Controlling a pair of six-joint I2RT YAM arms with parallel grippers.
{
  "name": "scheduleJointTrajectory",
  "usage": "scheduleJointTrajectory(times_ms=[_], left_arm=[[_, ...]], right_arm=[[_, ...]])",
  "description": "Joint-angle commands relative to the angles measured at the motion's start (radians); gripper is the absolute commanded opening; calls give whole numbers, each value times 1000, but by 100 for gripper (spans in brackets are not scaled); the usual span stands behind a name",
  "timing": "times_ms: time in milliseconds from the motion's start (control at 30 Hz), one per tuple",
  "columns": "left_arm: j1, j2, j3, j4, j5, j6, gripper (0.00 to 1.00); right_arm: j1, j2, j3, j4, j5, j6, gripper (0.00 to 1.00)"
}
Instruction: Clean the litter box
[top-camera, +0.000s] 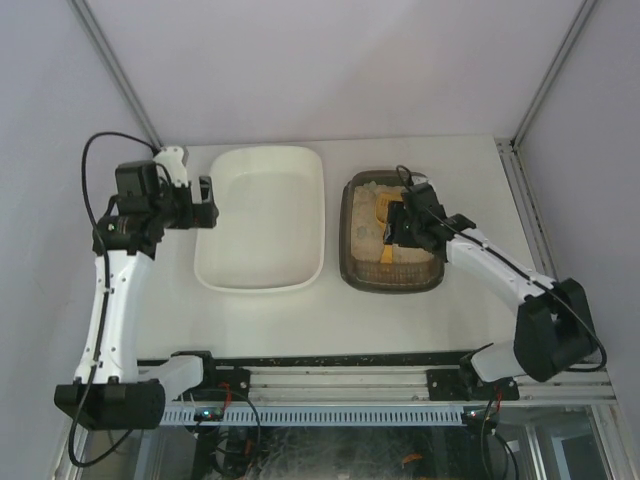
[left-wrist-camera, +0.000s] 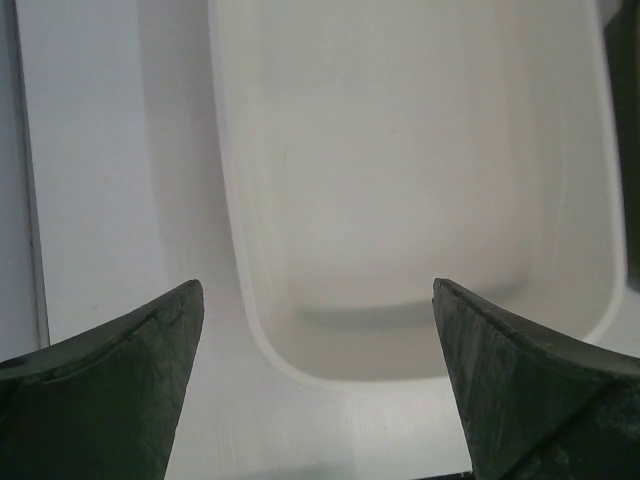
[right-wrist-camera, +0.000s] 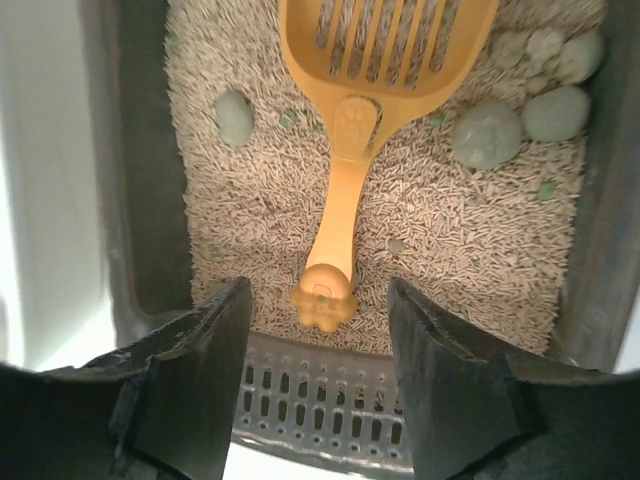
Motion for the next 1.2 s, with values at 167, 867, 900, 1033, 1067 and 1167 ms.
scheduleJointTrajectory(times_ms=[167,867,900,1033,1067,1167], left_arm=[[-6,222,357,-17,295,-193,100],[-17,97,18,210,414,-237,100],[-18,95,19,212,414,-238,100],[-18,99,15,223,416,-237,100],[-17,106,17,227,422,-235,100],[-35,169,77,193,445,-219,100]], right_arm=[[0,175,24,95,-20,60,58],[-5,381,102,114,30,1,8],[-5,376,113,103,42,-3,0],[-4,326,155,47,69,-25,0],[-4,309,166,33,69,-30,0],[-2,262,197,-15,52,-35,0]])
